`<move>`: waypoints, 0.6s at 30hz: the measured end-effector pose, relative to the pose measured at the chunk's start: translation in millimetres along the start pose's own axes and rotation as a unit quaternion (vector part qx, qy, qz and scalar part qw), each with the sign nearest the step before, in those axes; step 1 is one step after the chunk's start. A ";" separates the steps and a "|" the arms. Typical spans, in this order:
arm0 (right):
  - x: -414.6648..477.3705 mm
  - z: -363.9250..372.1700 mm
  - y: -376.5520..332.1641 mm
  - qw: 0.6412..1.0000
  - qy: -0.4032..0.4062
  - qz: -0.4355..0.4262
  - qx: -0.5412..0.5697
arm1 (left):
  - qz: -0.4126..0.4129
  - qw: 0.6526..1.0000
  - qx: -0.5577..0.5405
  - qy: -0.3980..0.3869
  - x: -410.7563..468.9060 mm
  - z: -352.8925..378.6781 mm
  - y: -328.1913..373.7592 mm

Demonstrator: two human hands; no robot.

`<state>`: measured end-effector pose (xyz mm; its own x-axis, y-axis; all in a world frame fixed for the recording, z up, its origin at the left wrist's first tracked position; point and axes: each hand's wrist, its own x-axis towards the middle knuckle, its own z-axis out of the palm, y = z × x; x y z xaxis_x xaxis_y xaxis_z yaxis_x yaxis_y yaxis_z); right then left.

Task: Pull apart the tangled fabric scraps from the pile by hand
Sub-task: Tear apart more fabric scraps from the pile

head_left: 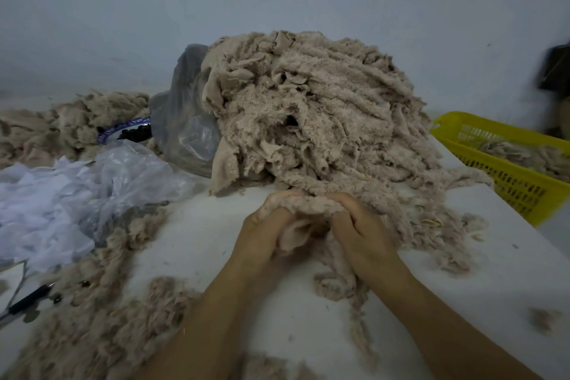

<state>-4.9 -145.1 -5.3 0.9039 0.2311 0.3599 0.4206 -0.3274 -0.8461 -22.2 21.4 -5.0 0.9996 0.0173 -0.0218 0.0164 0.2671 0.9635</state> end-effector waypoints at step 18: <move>14.0 -3.3 18.1 0.969 0.167 0.168 0.066 | -0.061 0.967 -0.243 0.054 7.8 -3.2 8.6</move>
<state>15.6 -150.8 -14.3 0.9720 -0.1851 0.1445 0.1051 -0.2073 -0.9726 -14.3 27.0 2.3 0.9823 0.0502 -0.1806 0.0957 0.6942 0.7134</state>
